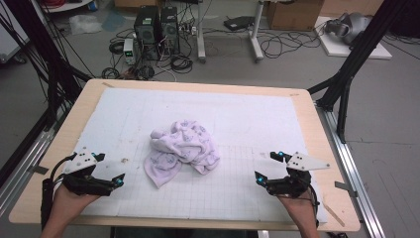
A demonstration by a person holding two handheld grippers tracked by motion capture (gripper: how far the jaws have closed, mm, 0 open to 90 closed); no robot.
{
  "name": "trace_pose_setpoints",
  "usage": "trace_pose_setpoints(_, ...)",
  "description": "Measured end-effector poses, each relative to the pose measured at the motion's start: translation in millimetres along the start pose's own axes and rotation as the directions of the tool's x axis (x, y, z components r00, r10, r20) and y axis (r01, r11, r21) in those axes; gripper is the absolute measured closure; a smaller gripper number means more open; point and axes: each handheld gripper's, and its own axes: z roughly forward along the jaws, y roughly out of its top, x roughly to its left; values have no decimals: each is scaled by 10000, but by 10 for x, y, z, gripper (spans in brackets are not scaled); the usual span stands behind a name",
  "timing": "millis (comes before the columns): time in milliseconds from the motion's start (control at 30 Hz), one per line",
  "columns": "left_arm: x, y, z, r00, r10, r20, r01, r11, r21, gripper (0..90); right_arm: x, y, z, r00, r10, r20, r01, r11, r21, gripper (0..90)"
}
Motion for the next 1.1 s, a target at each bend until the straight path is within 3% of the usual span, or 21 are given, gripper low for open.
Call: trace_pose_setpoints(1100,-9,-17,-41,10000,40,-76,-40,10000,5,24,20,7,44,9996,-148,-234,149,9999,61,101)
